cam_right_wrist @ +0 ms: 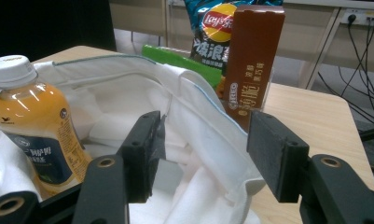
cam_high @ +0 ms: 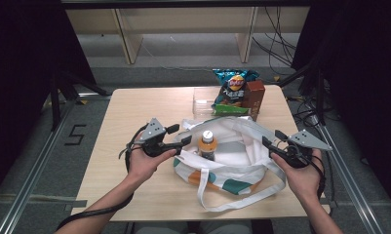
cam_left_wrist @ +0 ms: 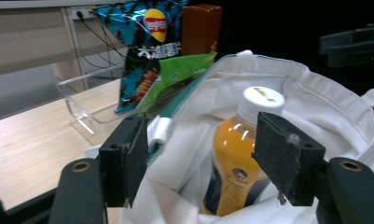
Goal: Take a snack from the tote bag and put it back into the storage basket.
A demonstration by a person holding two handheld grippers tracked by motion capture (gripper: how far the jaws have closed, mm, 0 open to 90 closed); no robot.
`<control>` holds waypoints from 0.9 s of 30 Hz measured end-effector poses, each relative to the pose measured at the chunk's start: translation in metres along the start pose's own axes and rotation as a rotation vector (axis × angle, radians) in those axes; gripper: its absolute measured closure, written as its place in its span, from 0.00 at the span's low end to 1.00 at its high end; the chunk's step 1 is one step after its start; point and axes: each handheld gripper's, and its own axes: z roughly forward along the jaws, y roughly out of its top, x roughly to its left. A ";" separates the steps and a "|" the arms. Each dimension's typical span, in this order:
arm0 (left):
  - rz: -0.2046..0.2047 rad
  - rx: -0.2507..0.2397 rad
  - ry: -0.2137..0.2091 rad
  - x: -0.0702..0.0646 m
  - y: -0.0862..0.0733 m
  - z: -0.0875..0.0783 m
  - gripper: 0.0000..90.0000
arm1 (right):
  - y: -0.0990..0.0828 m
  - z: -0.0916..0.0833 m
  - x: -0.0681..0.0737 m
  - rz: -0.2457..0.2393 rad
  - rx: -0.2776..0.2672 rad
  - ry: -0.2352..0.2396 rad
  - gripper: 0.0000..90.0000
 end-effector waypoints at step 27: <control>0.064 0.020 -0.125 -0.027 0.002 0.041 0.47 | -0.003 -0.003 0.000 0.017 -0.010 -0.034 0.51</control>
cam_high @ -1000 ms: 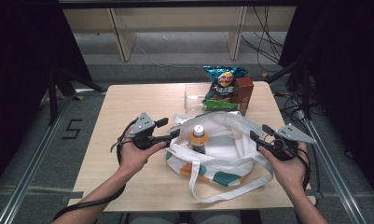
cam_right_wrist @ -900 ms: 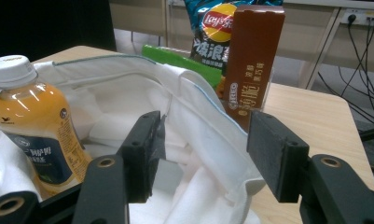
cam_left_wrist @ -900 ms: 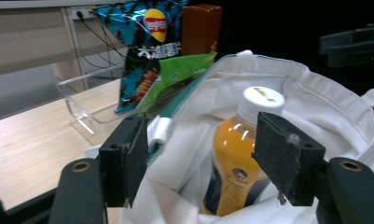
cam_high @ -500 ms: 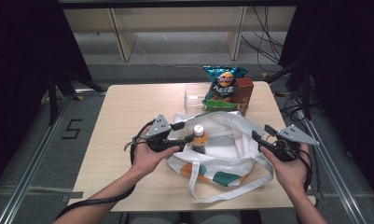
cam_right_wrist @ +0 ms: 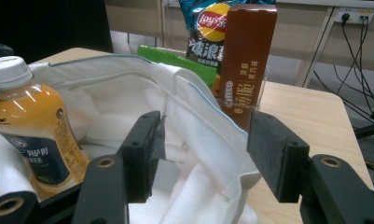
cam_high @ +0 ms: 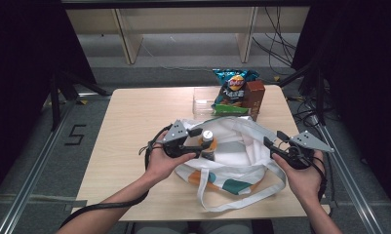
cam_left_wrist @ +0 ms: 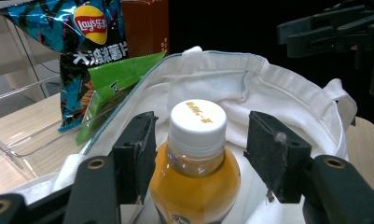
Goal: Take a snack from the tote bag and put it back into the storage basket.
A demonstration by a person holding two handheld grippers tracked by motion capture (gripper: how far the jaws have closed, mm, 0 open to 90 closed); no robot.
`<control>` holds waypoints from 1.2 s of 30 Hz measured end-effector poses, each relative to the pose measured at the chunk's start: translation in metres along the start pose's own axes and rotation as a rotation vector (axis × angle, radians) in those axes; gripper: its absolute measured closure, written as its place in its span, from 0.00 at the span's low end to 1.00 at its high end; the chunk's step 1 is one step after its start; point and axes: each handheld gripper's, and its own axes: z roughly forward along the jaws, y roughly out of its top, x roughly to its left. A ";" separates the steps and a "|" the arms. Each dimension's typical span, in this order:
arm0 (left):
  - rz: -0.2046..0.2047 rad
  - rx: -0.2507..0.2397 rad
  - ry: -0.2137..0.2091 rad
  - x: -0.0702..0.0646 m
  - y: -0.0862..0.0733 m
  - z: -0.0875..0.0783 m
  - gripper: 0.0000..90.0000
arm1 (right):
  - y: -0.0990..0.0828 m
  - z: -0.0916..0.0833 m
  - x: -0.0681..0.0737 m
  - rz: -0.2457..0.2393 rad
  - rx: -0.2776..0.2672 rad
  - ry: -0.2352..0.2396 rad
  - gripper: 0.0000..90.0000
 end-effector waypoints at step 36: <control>0.046 0.009 0.017 -0.001 -0.002 0.017 0.65 | -0.003 0.001 0.000 -0.037 -0.004 0.013 0.52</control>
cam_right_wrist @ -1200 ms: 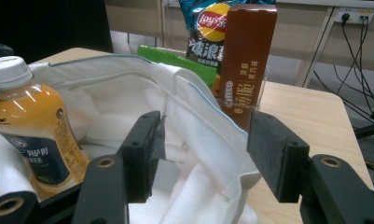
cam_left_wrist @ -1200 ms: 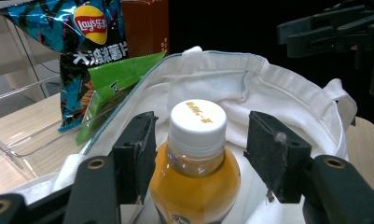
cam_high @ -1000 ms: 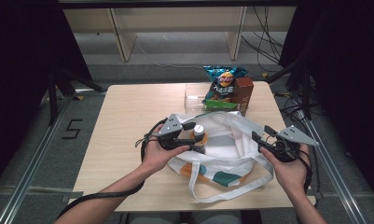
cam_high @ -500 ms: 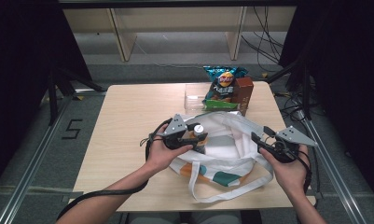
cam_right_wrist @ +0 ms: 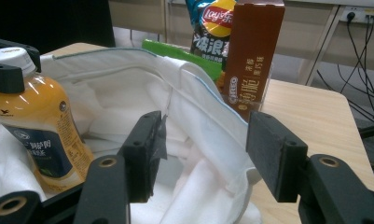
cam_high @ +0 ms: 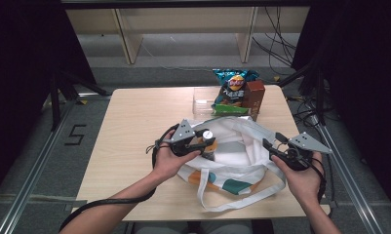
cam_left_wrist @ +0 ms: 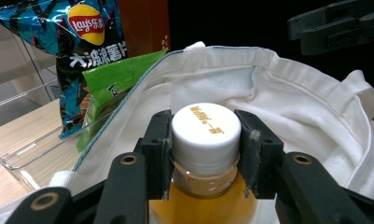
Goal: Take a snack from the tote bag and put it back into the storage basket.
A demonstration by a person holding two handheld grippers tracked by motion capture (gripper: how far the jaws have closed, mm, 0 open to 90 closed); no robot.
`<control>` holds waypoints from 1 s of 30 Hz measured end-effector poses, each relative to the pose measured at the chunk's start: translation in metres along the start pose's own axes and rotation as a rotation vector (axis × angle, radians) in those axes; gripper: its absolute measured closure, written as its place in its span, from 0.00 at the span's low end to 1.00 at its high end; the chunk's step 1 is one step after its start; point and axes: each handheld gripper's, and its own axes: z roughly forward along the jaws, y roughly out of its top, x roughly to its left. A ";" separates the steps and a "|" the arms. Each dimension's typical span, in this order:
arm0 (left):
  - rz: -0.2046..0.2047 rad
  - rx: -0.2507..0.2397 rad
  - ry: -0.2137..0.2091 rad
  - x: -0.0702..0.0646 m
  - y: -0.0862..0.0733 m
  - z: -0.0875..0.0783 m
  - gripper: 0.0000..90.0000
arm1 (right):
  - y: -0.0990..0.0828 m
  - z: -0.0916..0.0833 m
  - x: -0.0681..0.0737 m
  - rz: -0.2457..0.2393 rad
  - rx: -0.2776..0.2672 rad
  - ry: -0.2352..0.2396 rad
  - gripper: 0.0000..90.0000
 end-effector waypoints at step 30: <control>-0.023 -0.100 0.017 0.009 0.039 -0.023 0.65 | -0.001 -0.002 0.001 0.030 0.002 0.000 0.53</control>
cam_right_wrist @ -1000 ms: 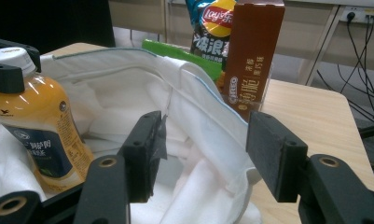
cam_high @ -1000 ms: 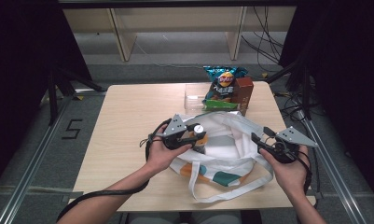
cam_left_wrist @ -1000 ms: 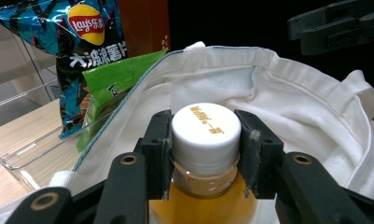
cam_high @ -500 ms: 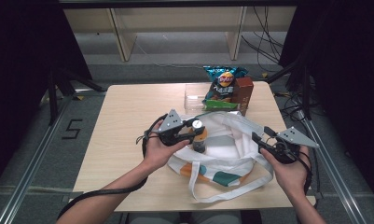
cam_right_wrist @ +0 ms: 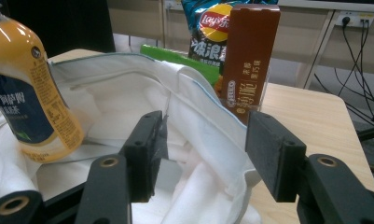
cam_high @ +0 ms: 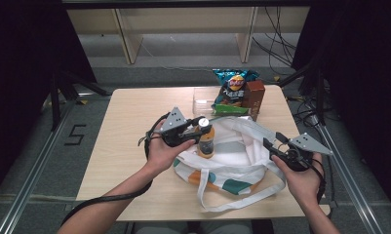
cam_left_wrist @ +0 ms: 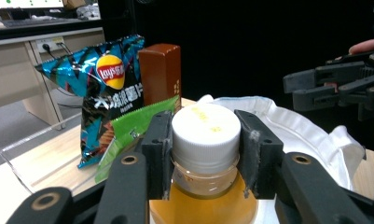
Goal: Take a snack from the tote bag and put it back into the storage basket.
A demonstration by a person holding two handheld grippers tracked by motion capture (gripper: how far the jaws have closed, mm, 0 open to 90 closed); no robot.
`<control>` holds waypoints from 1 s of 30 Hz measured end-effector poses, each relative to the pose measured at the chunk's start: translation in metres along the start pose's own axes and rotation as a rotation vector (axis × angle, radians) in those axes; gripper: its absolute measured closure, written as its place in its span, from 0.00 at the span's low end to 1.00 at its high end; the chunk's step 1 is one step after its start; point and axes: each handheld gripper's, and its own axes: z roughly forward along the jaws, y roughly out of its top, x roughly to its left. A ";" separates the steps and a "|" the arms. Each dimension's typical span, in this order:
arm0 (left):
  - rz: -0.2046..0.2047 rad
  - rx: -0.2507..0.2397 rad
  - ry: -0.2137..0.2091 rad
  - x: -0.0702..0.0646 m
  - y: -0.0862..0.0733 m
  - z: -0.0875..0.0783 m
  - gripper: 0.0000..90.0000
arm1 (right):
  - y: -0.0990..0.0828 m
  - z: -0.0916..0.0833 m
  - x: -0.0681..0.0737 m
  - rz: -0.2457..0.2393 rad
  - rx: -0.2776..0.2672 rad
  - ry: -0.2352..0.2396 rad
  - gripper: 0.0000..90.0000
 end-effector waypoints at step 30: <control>-0.004 -0.034 -0.011 0.004 0.031 -0.001 0.65 | 0.000 0.001 -0.004 -0.018 -0.024 -0.006 0.53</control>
